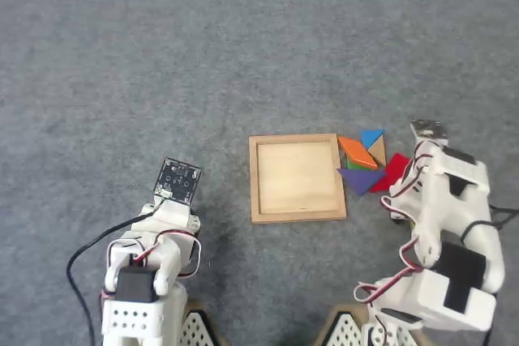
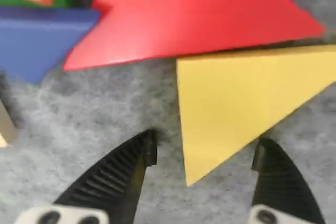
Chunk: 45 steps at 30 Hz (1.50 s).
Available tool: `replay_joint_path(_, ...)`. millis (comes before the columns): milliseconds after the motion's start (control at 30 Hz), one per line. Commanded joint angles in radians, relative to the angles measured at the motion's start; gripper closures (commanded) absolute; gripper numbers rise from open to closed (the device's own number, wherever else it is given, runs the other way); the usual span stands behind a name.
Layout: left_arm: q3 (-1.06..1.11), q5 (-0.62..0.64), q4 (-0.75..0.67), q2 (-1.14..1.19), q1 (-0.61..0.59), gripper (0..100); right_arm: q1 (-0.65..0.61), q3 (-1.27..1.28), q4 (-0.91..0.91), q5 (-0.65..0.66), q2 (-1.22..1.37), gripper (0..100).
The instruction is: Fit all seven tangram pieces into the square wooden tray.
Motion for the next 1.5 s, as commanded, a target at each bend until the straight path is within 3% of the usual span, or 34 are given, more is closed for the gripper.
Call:
replay_joint_path(0,-0.012,0.008,0.005,-0.025,-0.005,99,0.022,-0.097,0.022,-0.143,-0.016,67.9)
replay_joint_path(67,-0.012,0.008,0.005,-0.025,-0.005,99,0.047,-0.109,0.035,-0.201,-0.016,67.9)
replay_joint_path(267,-0.012,0.008,0.005,-0.025,-0.005,99,0.222,-0.114,0.061,-0.095,-0.018,67.9)
replay_joint_path(433,-0.012,0.008,0.005,-0.025,-0.005,99,0.312,-0.124,0.081,-0.097,-0.028,67.8)
replay_joint_path(533,-0.012,0.008,0.005,-0.025,-0.005,99,0.312,-0.167,0.131,-0.1,-0.028,67.7)
replay_joint_path(667,-0.012,0.008,0.005,-0.025,-0.005,99,0.302,-0.242,0.182,-0.199,-0.028,67.4)
replay_joint_path(800,-0.012,0.008,0.005,-0.025,-0.005,99,0.162,-0.327,0.211,-0.302,-0.018,67.4)
replay_joint_path(967,-0.012,0.008,0.005,-0.025,-0.005,99,0.022,-0.333,0.208,-0.318,-0.015,67.4)
replay_joint_path(1333,-0.012,0.008,0.005,-0.025,-0.005,99,0.031,-0.405,0.128,-0.318,0.222,67.2)
replay_joint_path(1467,-0.012,0.008,0.005,-0.025,-0.005,99,0.051,-0.44,0.131,-0.319,0.263,61.9)
